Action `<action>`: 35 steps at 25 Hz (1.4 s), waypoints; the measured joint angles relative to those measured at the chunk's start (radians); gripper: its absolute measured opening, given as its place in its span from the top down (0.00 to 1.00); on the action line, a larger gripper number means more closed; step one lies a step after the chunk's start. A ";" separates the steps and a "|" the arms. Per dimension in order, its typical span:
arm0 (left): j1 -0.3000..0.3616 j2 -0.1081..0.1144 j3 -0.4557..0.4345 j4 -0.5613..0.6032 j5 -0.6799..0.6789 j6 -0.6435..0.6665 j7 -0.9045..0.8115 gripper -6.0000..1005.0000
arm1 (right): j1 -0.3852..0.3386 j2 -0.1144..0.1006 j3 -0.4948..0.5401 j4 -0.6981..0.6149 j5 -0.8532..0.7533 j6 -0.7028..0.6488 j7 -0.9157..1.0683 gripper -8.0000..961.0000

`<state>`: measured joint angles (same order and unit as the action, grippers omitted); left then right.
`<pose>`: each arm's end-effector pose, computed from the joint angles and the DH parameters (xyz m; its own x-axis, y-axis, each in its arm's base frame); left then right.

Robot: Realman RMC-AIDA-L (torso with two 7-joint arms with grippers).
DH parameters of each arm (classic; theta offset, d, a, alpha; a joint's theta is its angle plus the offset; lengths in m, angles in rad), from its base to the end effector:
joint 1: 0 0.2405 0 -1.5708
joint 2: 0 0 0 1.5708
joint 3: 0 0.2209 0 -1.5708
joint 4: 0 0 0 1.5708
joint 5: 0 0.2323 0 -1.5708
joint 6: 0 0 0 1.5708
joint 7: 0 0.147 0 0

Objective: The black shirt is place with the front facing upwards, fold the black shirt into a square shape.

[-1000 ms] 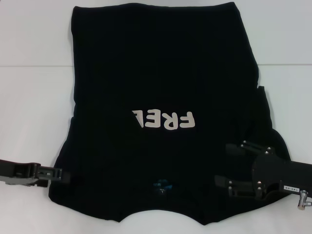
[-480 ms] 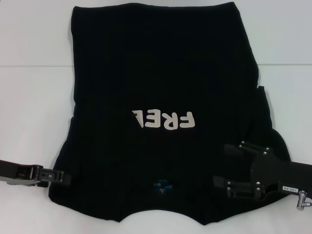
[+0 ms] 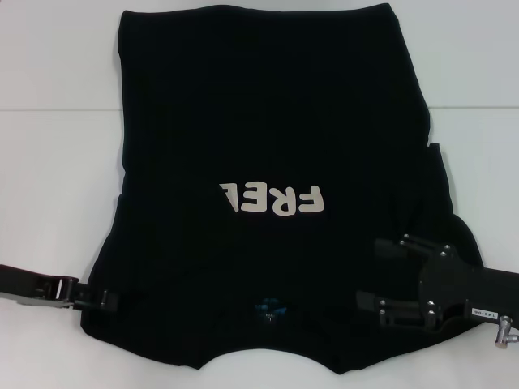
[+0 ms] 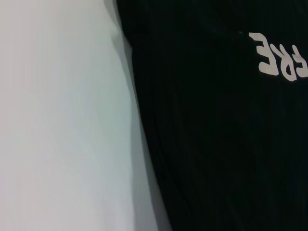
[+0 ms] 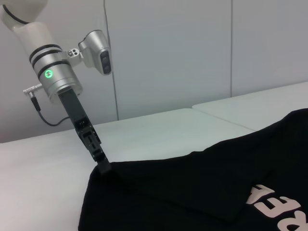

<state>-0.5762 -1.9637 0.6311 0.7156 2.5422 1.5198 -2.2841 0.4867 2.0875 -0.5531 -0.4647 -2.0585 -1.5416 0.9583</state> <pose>-0.3167 0.3318 0.0601 0.2779 0.9453 0.1706 0.9516 -0.2467 -0.1831 0.2802 0.2997 -0.0147 0.8428 -0.1642 -0.5125 -0.3319 -0.9083 -0.2548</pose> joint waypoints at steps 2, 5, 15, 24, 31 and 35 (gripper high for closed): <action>0.001 -0.002 0.002 0.011 0.001 -0.003 0.003 0.31 | -0.001 0.000 0.000 0.000 0.000 -0.002 0.000 0.05; 0.002 -0.003 0.010 0.015 0.001 -0.001 0.005 0.42 | -0.002 0.000 0.001 0.000 0.001 -0.005 0.000 0.05; 0.003 -0.002 0.024 0.016 0.008 -0.003 0.006 0.81 | -0.006 0.000 0.010 -0.006 0.006 -0.016 0.013 0.05; 0.002 0.001 -0.015 0.020 -0.005 0.024 0.020 0.92 | 0.010 -0.063 0.010 -0.236 -0.042 -0.024 0.651 0.06; -0.002 0.005 -0.018 0.028 -0.012 0.061 0.059 0.92 | 0.134 -0.217 -0.012 -0.319 -0.383 -0.044 1.281 0.06; 0.003 0.003 -0.024 0.029 -0.012 0.065 0.072 0.92 | 0.188 -0.213 -0.014 -0.346 -0.577 -0.062 1.401 0.07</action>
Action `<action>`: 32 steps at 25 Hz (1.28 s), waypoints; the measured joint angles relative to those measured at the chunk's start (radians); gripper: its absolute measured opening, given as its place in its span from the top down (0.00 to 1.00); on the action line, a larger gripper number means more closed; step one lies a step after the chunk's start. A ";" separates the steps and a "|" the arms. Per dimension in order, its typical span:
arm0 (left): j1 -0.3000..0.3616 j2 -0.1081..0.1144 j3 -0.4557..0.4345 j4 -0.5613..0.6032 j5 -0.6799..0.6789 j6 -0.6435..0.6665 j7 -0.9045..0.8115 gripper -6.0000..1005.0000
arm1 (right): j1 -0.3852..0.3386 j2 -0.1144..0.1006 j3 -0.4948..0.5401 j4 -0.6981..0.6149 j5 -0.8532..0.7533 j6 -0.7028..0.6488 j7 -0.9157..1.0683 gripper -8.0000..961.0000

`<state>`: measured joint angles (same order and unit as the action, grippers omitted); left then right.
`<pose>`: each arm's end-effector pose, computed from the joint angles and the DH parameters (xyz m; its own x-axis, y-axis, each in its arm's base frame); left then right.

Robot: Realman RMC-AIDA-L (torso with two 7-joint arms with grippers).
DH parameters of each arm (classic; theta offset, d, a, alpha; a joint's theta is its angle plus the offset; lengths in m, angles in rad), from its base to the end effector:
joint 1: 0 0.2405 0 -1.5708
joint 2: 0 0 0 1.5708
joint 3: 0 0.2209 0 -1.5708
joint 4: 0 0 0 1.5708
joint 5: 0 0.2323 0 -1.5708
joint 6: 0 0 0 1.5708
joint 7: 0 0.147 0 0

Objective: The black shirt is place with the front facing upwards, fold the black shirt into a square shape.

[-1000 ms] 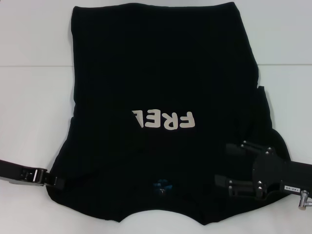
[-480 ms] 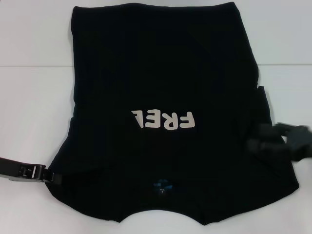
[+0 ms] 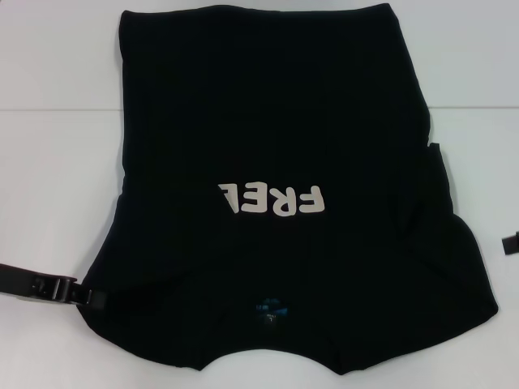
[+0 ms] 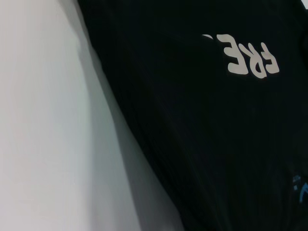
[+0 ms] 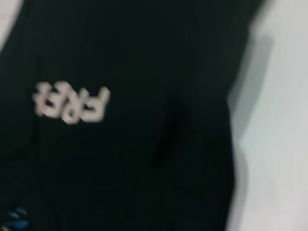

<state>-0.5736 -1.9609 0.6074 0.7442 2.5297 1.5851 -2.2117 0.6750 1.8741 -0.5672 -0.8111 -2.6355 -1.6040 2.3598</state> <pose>-0.3103 0.3288 0.0677 0.3470 0.9238 0.1615 0.9334 -0.3235 -0.1550 0.2936 0.3645 0.1249 0.3211 -0.9270 -0.1936 -0.9196 -0.2564 -0.2976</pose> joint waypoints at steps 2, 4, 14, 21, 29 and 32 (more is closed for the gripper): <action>0.003 0.000 -0.001 0.000 0.000 0.000 0.000 0.92 | 0.014 0.008 -0.009 0.010 -0.032 -0.005 0.026 0.07; 0.007 0.001 -0.008 0.000 0.000 0.000 0.001 0.92 | 0.023 0.014 -0.015 0.032 -0.045 -0.007 0.040 0.07; 0.012 0.003 -0.043 -0.004 0.001 0.004 0.013 0.92 | 0.036 0.028 -0.052 0.117 -0.053 0.020 0.040 0.07; 0.013 0.004 -0.048 -0.005 0.001 0.006 0.014 0.92 | 0.043 0.038 -0.092 0.152 -0.054 0.053 0.048 0.07; 0.012 0.004 -0.051 -0.005 0.001 0.006 0.014 0.92 | 0.049 0.051 -0.109 0.153 -0.055 0.057 0.047 0.07; 0.012 0.004 -0.051 -0.005 0.001 0.006 0.014 0.92 | 0.050 0.052 -0.116 0.155 -0.055 0.065 0.050 0.07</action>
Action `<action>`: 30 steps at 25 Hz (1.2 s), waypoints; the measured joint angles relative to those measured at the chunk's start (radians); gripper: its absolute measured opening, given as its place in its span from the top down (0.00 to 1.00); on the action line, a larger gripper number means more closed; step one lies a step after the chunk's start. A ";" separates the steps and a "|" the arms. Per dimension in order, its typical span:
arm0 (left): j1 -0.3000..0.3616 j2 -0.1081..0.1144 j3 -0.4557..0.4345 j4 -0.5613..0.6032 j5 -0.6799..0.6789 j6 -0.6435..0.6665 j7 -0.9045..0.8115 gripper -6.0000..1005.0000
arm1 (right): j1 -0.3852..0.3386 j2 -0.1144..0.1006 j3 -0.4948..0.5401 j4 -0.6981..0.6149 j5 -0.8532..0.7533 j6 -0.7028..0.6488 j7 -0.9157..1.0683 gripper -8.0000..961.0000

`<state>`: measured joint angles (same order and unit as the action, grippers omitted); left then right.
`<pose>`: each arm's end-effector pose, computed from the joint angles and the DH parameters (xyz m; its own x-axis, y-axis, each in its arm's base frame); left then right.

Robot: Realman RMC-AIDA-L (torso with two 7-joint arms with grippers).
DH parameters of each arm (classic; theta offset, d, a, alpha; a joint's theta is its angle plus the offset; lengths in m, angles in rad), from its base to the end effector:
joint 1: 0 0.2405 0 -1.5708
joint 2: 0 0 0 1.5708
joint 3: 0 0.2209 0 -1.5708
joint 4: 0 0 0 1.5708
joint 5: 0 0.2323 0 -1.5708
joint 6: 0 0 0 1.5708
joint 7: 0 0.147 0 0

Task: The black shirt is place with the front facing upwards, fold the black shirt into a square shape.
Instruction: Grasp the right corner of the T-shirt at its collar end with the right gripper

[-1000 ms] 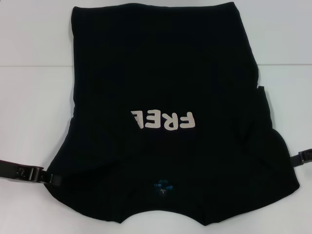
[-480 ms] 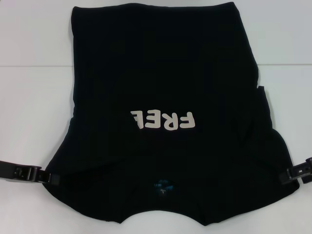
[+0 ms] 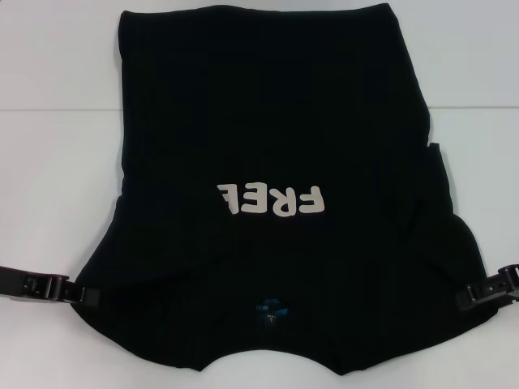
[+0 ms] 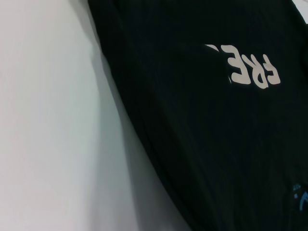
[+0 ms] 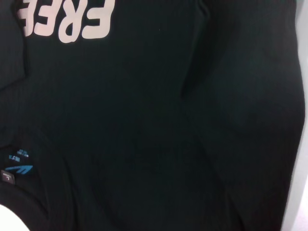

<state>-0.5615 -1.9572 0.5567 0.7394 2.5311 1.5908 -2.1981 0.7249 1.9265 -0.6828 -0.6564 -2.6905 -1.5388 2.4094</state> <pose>-0.3167 0.3247 0.0731 0.3237 0.9250 0.1991 0.9434 -0.2995 -0.1423 0.2913 0.3580 0.0612 0.2738 -0.9615 -0.0218 -0.9268 -0.2577 -0.2731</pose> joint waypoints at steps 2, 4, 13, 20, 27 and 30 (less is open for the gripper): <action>0.000 0.000 0.000 0.000 0.000 0.000 0.000 0.92 | 0.004 0.000 0.000 0.006 0.002 0.001 -0.002 0.07; 0.000 0.000 0.000 0.000 0.000 0.000 0.000 0.92 | 0.010 0.001 0.001 0.016 0.004 0.001 -0.005 0.07; -0.004 0.000 0.000 0.000 0.000 0.006 0.000 0.92 | 0.038 0.014 0.000 0.037 0.005 -0.003 -0.010 0.07; -0.006 0.000 0.000 0.000 0.000 0.008 0.000 0.92 | 0.053 0.019 0.004 0.045 0.009 -0.006 -0.011 0.07; -0.006 0.000 0.000 0.000 -0.001 0.010 0.000 0.92 | 0.062 0.027 -0.004 0.041 0.004 0.003 -0.018 0.12; -0.007 0.000 0.000 0.000 -0.001 0.012 0.000 0.92 | 0.062 0.028 -0.007 0.037 0.002 0.009 -0.022 0.20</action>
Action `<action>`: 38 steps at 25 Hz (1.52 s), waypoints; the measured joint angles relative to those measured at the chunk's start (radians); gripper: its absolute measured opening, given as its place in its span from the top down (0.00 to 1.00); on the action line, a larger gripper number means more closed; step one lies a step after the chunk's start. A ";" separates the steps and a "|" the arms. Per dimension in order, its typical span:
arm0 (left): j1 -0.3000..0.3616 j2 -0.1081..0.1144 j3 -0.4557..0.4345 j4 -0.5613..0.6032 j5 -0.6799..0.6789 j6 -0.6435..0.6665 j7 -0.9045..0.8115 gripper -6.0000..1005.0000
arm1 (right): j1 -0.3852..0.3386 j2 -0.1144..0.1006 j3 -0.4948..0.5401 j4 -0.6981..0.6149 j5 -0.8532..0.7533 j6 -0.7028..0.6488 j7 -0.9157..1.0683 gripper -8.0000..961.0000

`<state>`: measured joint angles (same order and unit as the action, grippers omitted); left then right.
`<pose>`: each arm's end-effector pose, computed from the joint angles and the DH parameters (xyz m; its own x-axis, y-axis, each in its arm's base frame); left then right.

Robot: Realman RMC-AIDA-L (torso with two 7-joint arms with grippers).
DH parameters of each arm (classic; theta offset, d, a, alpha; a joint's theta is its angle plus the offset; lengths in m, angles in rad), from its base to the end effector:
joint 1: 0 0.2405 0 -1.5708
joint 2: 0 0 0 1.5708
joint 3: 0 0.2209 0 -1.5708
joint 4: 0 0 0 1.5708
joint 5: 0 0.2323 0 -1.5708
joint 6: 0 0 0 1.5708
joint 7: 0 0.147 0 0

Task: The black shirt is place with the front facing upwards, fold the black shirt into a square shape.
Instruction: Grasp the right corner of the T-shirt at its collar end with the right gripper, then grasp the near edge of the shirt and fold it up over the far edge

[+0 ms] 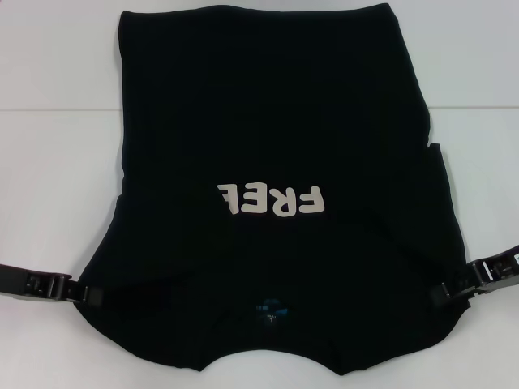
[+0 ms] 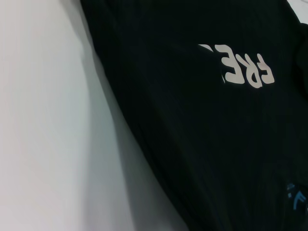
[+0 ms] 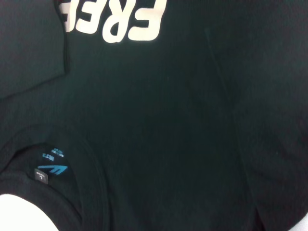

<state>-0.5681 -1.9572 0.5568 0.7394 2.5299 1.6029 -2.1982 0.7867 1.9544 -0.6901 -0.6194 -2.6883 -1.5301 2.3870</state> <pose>-0.3134 0.3254 0.0727 0.3294 0.9242 0.1931 0.9421 -0.3081 -0.1322 0.2684 0.3671 0.0406 0.3366 -0.9415 0.0143 -0.9143 -0.3304 -0.2344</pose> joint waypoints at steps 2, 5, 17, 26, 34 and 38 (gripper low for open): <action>-0.001 0.000 0.000 0.000 0.000 0.002 0.000 0.92 | 0.000 0.000 -0.010 -0.001 0.000 0.002 0.001 0.28; -0.002 0.000 0.000 0.000 0.000 0.003 0.000 0.92 | 0.000 0.000 -0.027 0.000 -0.001 0.004 0.005 0.39; -0.009 0.007 -0.004 -0.007 0.000 0.018 -0.032 0.92 | 0.009 -0.003 -0.043 0.000 -0.002 -0.003 0.005 0.85; -0.033 0.083 -0.051 -0.148 0.000 0.210 -0.002 0.92 | -0.004 -0.047 -0.058 -0.056 -0.004 -0.153 -0.103 0.93; -0.005 0.077 0.003 -0.188 0.051 0.432 0.042 0.92 | -0.043 -0.021 -0.085 -0.077 -0.105 -0.374 -0.318 0.93; -0.001 0.069 0.038 -0.253 0.062 0.442 0.103 0.92 | -0.057 0.008 -0.095 -0.049 -0.121 -0.387 -0.344 0.93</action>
<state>-0.5696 -1.8879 0.5949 0.4860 2.5923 2.0447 -2.0949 0.7298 1.9623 -0.7856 -0.6685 -2.8095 -1.9175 2.0434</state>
